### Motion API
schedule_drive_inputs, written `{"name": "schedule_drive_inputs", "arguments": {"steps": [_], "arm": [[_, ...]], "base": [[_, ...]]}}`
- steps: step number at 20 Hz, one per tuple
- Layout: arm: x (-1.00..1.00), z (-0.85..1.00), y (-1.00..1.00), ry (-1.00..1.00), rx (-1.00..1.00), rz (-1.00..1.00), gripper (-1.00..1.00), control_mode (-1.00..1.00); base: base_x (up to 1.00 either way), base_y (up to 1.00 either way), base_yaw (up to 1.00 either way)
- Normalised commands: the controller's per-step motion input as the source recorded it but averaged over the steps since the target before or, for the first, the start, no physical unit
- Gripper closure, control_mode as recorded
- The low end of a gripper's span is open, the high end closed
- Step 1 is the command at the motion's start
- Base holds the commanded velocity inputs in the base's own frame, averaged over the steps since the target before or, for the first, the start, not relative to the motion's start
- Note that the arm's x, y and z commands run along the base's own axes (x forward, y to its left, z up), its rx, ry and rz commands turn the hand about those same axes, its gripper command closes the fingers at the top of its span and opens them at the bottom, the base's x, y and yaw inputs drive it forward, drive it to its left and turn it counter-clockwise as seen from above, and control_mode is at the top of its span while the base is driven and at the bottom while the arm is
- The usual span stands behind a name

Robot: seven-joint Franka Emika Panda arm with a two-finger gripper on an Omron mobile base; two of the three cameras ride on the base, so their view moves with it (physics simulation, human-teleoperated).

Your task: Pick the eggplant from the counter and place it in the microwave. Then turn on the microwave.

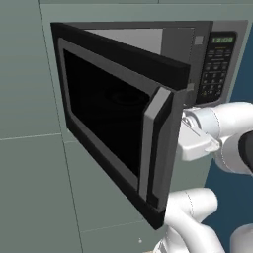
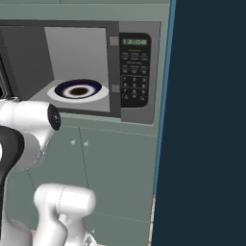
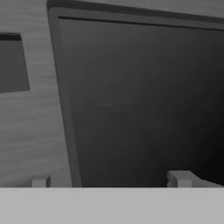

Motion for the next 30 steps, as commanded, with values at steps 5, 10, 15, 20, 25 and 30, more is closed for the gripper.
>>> {"name": "schedule_drive_inputs", "arguments": {"steps": [5, 10, 15, 20, 25, 30], "arm": [[0.00, -0.02, 0.43, 0.00, 0.00, -0.03, -1.00, -1.00], [0.00, -0.05, 0.48, 0.00, 0.00, -0.01, -1.00, -1.00], [0.00, -0.04, 0.46, 0.00, 0.00, -0.01, -1.00, -1.00], [0.02, -0.03, 0.45, 0.00, 0.00, 0.00, -1.00, -1.00], [0.05, -0.03, 0.43, 0.00, 0.00, 0.00, -1.00, -1.00], [0.07, -0.03, 0.40, 0.00, 0.00, 0.00, -1.00, -1.00]], "base": [[0.00, 0.00, 0.00], [0.00, 0.00, 0.00], [0.00, 0.00, 0.00], [0.00, 0.00, 0.00], [0.00, 0.00, 0.00], [0.00, 0.00, 0.00]]}}
